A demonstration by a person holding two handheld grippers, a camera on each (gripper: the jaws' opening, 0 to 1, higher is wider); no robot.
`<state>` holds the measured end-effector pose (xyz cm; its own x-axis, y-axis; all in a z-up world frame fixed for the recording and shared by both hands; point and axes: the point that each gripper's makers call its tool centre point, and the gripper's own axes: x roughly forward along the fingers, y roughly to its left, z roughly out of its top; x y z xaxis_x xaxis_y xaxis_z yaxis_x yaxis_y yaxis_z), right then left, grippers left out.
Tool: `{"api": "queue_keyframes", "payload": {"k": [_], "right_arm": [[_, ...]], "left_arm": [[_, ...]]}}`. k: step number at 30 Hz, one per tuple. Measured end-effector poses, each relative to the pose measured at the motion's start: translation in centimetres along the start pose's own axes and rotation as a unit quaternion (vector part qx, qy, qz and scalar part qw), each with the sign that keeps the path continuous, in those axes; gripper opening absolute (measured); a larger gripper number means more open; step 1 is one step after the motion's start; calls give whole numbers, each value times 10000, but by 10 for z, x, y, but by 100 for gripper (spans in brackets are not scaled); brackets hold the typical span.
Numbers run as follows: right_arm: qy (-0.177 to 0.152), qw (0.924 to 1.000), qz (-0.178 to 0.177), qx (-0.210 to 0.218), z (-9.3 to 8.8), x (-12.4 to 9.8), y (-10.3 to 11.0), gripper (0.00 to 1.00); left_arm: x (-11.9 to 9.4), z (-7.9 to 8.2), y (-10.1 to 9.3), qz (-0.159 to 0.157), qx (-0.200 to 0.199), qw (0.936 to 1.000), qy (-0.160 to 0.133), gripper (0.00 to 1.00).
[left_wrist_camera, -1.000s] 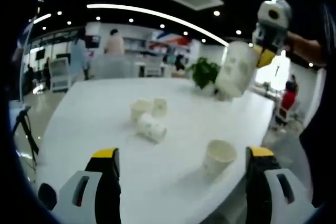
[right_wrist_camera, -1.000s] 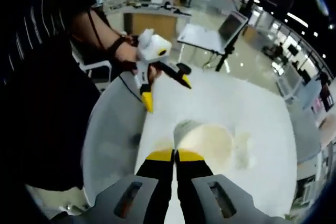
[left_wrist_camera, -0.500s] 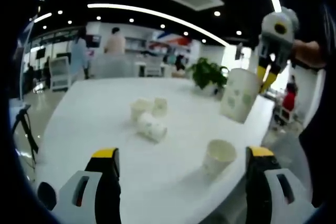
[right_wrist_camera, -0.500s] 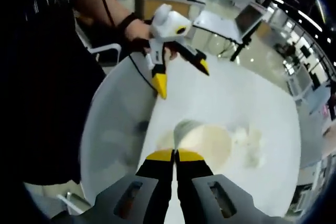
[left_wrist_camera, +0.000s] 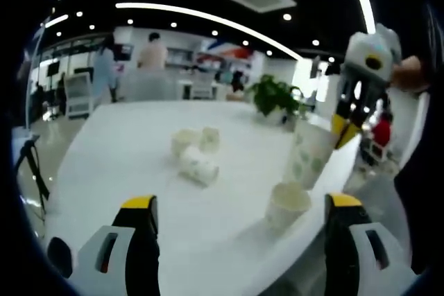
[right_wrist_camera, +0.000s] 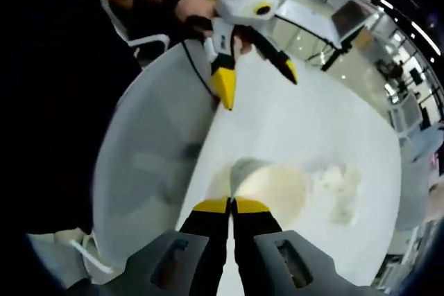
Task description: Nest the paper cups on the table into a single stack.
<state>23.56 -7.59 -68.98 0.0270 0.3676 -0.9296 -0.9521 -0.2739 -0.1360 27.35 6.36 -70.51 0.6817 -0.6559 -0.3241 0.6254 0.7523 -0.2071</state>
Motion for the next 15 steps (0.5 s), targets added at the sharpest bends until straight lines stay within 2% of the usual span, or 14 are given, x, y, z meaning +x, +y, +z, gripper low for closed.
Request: {"api": "queue_keyframes", "payload": {"k": [5,15], "right_arm": [[116,9999,106,-6,-7,11,5,0],[166,9996,235,48,-8,26,8,0]], "left_arm": [[0,0,0,-2,-14,10000,-16,100],[-1,-3,3,1,-56,10000,-6,100]]}}
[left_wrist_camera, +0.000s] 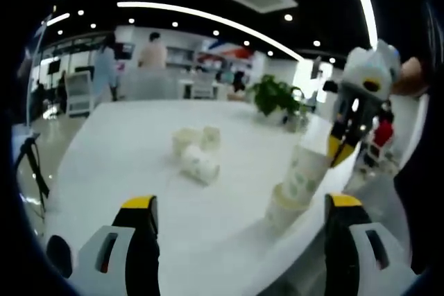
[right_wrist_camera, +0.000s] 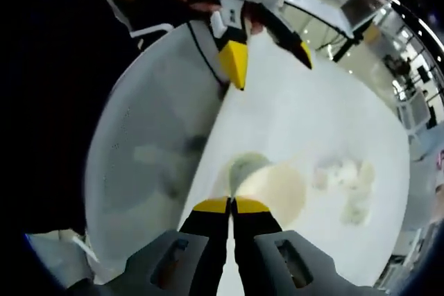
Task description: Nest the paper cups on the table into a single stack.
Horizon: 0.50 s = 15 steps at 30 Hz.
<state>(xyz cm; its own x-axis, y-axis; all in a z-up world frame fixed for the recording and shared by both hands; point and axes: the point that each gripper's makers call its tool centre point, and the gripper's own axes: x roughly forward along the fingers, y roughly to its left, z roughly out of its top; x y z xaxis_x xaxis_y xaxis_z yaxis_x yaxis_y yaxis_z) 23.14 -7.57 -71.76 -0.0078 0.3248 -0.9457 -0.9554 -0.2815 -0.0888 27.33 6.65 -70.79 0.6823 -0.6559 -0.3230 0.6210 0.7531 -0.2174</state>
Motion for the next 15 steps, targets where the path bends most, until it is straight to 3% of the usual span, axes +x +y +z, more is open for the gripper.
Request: {"api": "queue_keyframes", "payload": {"k": [15], "right_arm": [[238,9994,175,-160,-5,25,-1,0]], "left_arm": [[1,-3,2,25,-74,10000,-2,100]]}}
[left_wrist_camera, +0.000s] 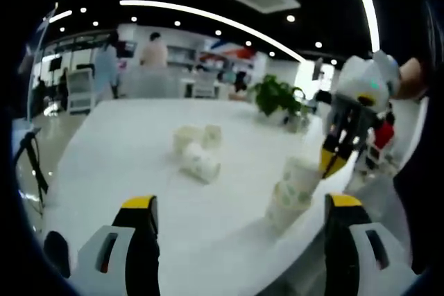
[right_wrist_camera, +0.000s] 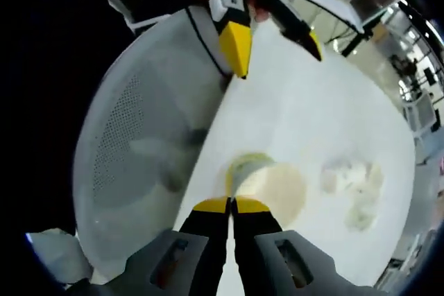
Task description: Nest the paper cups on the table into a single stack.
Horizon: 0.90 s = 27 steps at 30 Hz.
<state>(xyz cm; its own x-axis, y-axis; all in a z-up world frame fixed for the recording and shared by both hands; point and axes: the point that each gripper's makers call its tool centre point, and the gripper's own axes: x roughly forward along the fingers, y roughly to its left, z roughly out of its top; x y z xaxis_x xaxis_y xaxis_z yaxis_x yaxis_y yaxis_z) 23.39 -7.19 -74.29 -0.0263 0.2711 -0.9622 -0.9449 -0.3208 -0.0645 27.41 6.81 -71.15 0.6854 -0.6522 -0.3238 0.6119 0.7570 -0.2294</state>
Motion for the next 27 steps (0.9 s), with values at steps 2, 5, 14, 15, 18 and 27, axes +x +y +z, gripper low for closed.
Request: {"api": "queue_keyframes", "payload": {"k": [2,5,14,15,18,27], "right_arm": [[11,10000,20,-14,-1,3,1,0],[2,10000,64,30,0,5,1,0],[-39,10000,79,14,1,12,2,0],[-47,10000,70,-30,0,12,1,0],[-39,9999,81,-70,0,13,2,0],[-124,9998,169,53,0,17,7,8]], "left_arm": [[0,0,1,5,-32,10000,-17,100],[0,-1,1,2,-38,10000,-7,100],[0,-2,3,20,-59,10000,-23,100],[0,-2,4,26,-59,10000,-20,100],[-1,-2,3,26,-61,10000,-28,100],[-2,-6,4,32,-97,9999,-12,100]]}}
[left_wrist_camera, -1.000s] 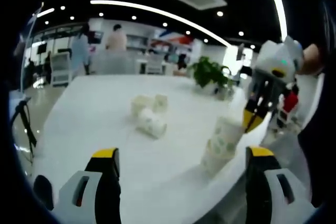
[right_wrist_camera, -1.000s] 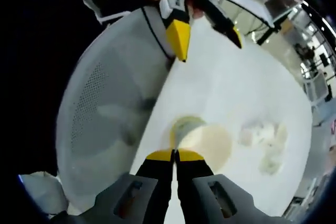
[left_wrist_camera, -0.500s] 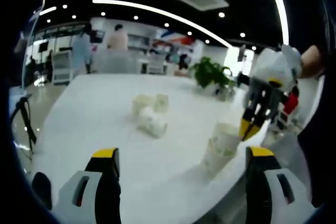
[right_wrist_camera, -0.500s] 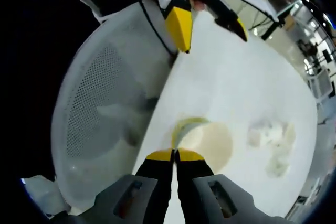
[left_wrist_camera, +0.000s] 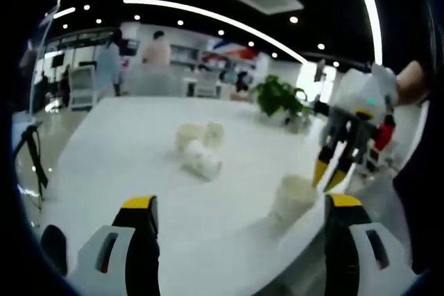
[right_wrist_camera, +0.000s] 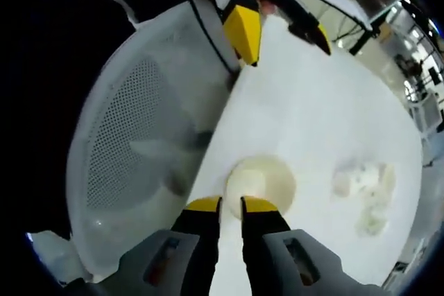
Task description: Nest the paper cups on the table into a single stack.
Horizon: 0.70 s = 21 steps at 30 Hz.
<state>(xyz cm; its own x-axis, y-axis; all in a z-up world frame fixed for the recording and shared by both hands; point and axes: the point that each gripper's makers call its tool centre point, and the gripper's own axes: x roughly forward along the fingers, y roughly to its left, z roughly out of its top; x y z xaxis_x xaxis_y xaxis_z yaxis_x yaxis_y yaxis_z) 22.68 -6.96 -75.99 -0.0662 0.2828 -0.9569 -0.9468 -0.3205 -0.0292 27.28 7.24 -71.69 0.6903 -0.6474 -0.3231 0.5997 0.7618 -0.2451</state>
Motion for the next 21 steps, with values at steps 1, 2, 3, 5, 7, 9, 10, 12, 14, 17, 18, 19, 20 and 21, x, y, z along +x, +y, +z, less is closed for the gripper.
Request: {"api": "queue_keyframes", "payload": {"k": [1,2,3,5,7,9,10,12,14,17,18,19,20,21], "right_arm": [[-16,10000,5,7,0,0,0,8],[-22,10000,12,21,1,0,1,8],[-19,10000,8,27,1,0,1,8],[-34,10000,8,25,2,1,2,8],[-42,10000,6,30,2,0,2,8],[-74,10000,-4,45,3,-1,2,9],[-80,10000,-10,53,3,-1,2,9],[-154,9998,-47,120,5,-3,1,9],[-233,9991,-53,364,4,-3,1,9],[-341,9980,-94,526,4,-4,1,10],[-359,9978,-114,552,3,-5,2,10],[-416,9972,-130,602,3,-6,2,10],[-448,9968,-142,643,3,-7,3,10],[-501,9963,-161,680,3,-8,3,11]], "left_arm": [[0,0,0,5,-11,10000,3,100],[0,0,0,7,-10,10000,0,100],[0,0,1,10,-10,10000,-12,100],[-1,1,1,15,3,10000,-11,100],[-1,1,1,15,-7,10000,-13,100],[-1,1,1,19,-8,10000,-13,100],[-1,0,0,12,-14,10000,-8,100],[-1,0,0,4,-24,10000,-15,100],[-1,0,1,8,-45,10000,-24,100],[0,2,1,4,-57,10000,-45,100],[1,2,1,-4,-56,10000,-50,100],[1,2,0,-13,-44,10000,-44,100],[1,2,0,-20,-40,10000,-33,100],[2,3,0,-18,-30,10000,-32,100]]}}
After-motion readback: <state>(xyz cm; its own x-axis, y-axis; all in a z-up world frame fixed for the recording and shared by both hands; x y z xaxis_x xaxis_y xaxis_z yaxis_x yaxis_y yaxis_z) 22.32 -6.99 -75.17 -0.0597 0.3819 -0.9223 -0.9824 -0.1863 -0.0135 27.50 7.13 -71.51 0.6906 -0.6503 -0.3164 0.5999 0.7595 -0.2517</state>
